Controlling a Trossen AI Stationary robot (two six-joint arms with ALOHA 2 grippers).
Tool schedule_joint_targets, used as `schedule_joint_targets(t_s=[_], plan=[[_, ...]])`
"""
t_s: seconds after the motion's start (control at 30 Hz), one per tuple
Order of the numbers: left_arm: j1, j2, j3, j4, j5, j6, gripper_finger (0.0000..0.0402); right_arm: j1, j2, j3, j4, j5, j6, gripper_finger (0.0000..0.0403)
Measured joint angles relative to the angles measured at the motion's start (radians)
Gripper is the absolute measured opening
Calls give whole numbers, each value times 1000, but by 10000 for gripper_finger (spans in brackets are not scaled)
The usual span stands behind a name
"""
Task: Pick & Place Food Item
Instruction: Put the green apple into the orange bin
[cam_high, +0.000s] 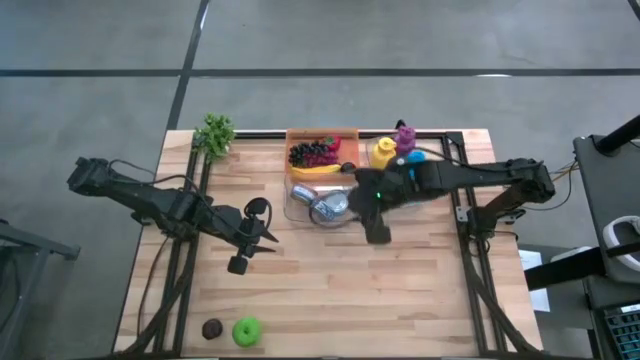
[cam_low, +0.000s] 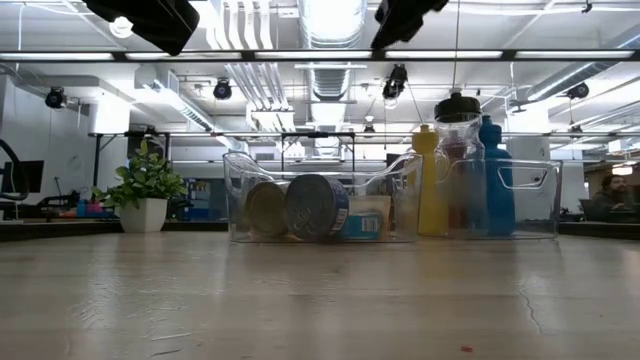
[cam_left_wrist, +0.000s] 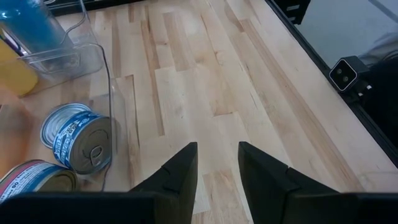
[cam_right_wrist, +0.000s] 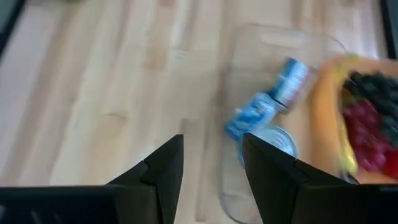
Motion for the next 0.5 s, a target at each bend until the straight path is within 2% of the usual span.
schedule_joint_targets(t_s=[0.27, 0.5], plan=[[0, 0, 0, 11, 0, -3, 118, 170, 0, -3, 11, 0, 21, 154], [-28, 0, 0, 38, 14, -8, 118, 257, 0, -3, 29, 35, 103, 143]])
